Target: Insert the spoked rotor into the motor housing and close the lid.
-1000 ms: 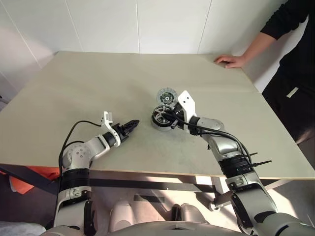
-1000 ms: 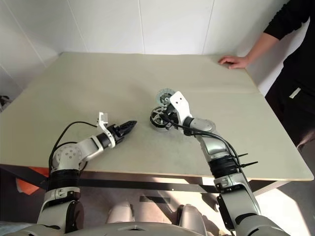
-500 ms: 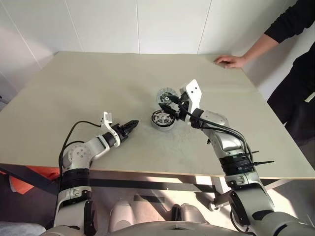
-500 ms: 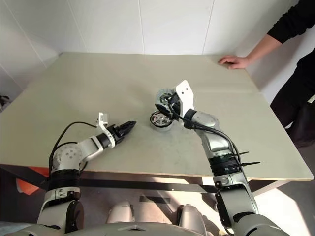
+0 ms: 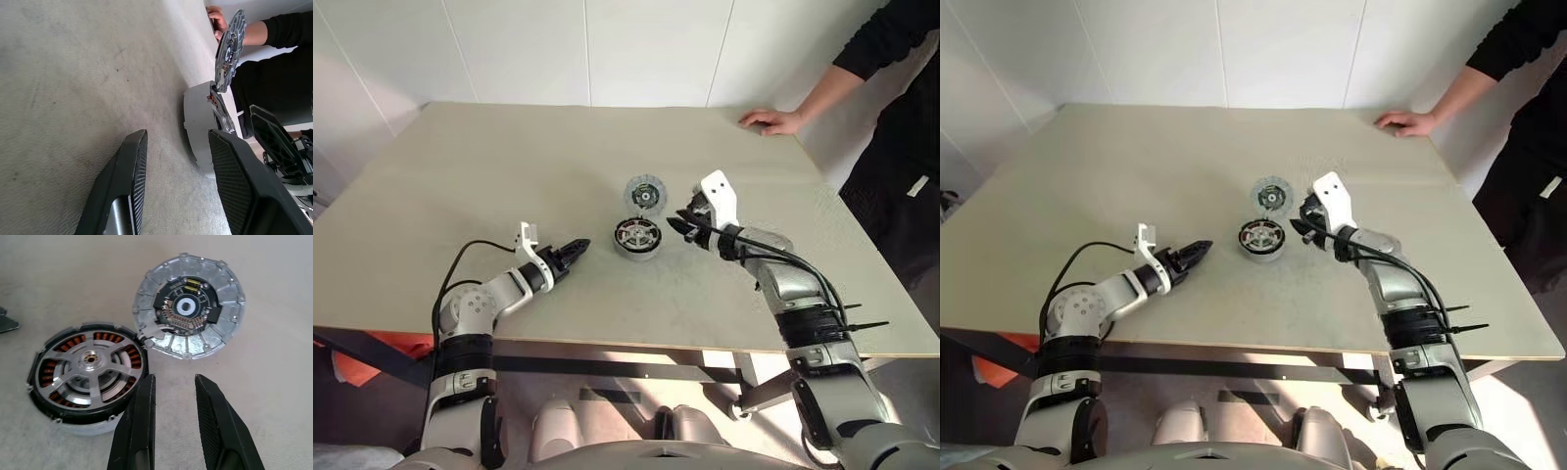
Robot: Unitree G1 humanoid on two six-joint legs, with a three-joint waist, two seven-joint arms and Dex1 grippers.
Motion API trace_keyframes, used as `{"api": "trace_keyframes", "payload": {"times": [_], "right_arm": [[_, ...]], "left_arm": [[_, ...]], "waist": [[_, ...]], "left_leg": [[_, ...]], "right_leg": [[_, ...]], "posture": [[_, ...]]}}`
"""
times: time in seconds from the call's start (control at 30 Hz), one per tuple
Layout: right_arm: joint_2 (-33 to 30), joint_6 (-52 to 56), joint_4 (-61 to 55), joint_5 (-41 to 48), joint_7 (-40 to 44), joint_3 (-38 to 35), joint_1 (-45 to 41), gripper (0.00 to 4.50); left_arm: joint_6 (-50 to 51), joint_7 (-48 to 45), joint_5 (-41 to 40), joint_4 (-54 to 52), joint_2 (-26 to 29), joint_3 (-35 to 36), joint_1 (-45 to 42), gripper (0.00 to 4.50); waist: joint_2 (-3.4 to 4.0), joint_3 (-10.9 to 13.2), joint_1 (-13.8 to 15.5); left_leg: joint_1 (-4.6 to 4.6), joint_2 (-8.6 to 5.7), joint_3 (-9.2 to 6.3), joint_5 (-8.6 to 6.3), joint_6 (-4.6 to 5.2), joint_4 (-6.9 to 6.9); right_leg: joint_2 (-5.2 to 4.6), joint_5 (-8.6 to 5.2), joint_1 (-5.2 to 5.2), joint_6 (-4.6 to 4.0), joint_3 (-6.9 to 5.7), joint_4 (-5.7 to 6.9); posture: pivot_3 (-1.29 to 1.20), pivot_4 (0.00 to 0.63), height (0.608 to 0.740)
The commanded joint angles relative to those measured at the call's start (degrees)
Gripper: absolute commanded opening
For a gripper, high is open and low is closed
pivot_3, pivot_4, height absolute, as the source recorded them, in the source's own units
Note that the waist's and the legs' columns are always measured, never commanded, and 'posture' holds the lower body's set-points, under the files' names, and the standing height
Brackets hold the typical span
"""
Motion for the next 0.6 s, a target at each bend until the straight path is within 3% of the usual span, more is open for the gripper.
{"api": "trace_keyframes", "payload": {"times": [0.03,0.2,0.33,0.6], "right_arm": [[-2.82,-10.97,-3.3,-2.7,4.0,1.9,-1.53,1.37],[-5.81,-18.47,0.21,-2.83,11.85,3.37,-6.25,1.37],[-8.12,-28.05,8.07,-9.39,15.49,8.33,-10.27,2.21],[-8.75,-40.71,25.95,-15.1,26.35,14.92,-20.87,2.21]], "left_arm": [[-0.33,-1.01,0.36,-0.26,-0.08,-0.55,-1.06,2.09],[-0.19,-1.27,0.46,0.14,0.12,-0.53,-1.59,2.09],[-0.4,-1.41,0.56,0.4,0.07,-0.56,-1.75,2.09],[-1.19,-0.87,0.34,-0.02,-0.06,0.4,-1.39,2.09]], "waist": [[0.0,0.0,-0.01],[0.0,0.0,-0.09],[-0.02,-0.01,-0.09],[-0.01,0.0,-0.28]], "left_leg": [[0.01,0.0,0.0,0.0,0.01,0.01],[0.02,0.0,0.01,-0.02,0.03,0.05],[0.0,0.01,0.01,-0.04,0.07,0.07],[-0.1,0.02,0.01,-0.08,0.14,0.18]], "right_leg": [[0.0,0.0,0.01,0.0,0.0,0.0],[0.0,0.0,0.01,0.0,0.02,0.03],[0.0,0.0,0.03,-0.01,0.0,0.03],[0.0,0.01,-0.06,-0.02,-0.01,0.08]], "posture": [[0.0,0.0,0.74],[0.0,0.0,0.74],[0.0,0.0,0.74],[0.0,0.0,0.74]]}}
